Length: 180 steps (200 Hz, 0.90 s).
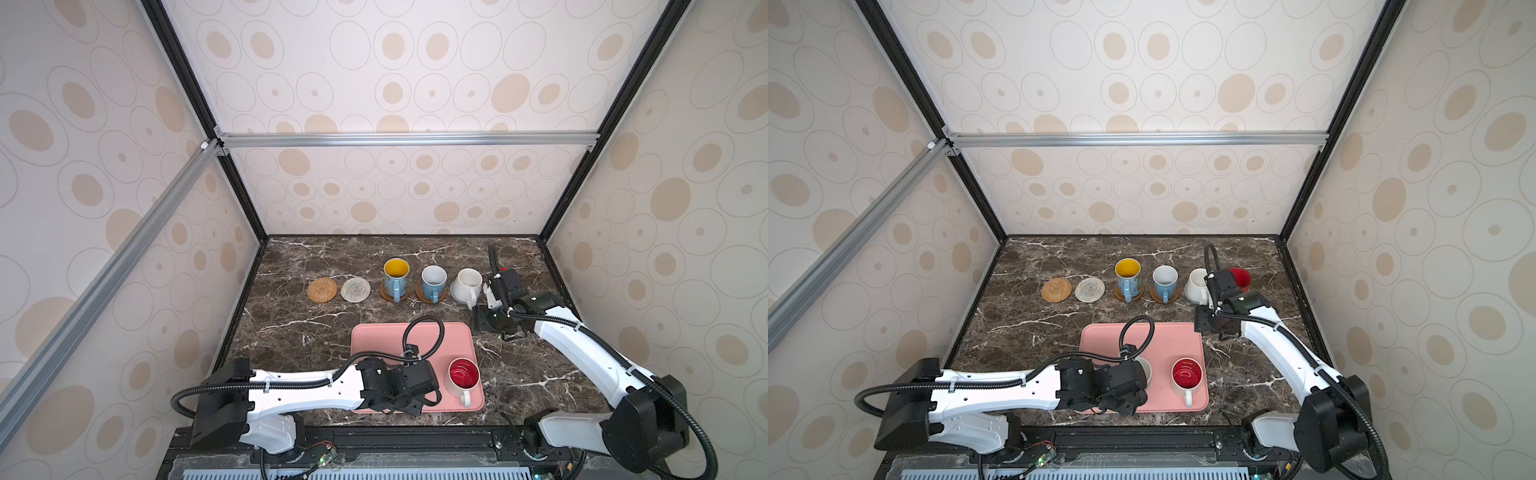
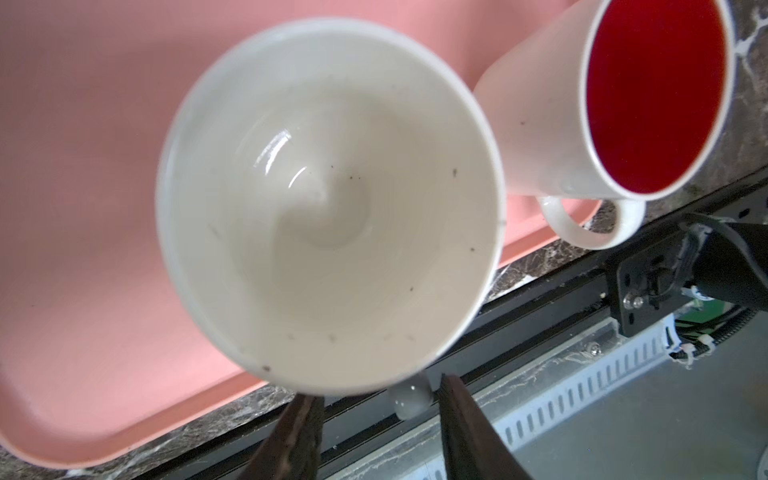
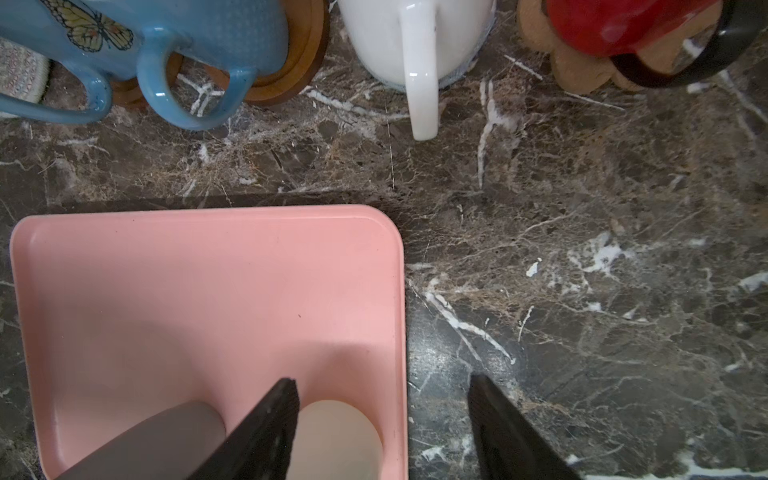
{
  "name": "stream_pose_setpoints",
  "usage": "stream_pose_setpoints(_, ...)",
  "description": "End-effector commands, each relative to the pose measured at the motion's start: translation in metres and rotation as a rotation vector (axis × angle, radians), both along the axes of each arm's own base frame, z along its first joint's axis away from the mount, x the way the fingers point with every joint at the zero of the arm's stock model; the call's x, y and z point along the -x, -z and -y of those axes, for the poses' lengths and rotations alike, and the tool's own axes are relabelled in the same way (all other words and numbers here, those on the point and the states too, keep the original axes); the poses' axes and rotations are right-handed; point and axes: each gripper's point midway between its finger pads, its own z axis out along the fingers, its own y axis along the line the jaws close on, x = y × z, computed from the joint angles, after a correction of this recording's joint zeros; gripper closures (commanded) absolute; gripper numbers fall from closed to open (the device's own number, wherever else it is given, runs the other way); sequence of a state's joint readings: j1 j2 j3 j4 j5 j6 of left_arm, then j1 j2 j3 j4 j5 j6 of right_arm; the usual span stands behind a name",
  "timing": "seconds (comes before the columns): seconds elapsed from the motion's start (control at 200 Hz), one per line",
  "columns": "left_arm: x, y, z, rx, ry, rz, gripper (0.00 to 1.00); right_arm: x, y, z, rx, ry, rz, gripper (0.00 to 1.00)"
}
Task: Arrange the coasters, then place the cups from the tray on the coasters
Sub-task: 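Lower the left gripper into the white mug and close on its rim, then lift the white mug off the pink tray with the left gripper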
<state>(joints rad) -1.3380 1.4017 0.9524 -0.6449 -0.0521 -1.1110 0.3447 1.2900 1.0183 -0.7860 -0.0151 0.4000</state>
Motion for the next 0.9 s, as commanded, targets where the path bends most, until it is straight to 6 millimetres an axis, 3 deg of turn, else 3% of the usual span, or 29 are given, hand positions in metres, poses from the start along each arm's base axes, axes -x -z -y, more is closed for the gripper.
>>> stream_pose_setpoints(0.0, -0.003, 0.001, 0.0, -0.026, -0.017, 0.02, 0.54, 0.007, 0.001, 0.006, 0.009, 0.013, -0.011, 0.31)
stream_pose_setpoints(0.465, -0.006, 0.009, -0.014, -0.083, -0.016, 0.052, 0.54, 0.009, 0.004, 0.005, 0.005, 0.014, -0.019, 0.32)
stream_pose_setpoints(0.895, -0.012, 0.018, -0.004, -0.081, -0.005, 0.077, 0.58, 0.011, 0.003, 0.006, -0.001, 0.027, -0.019, 0.31)
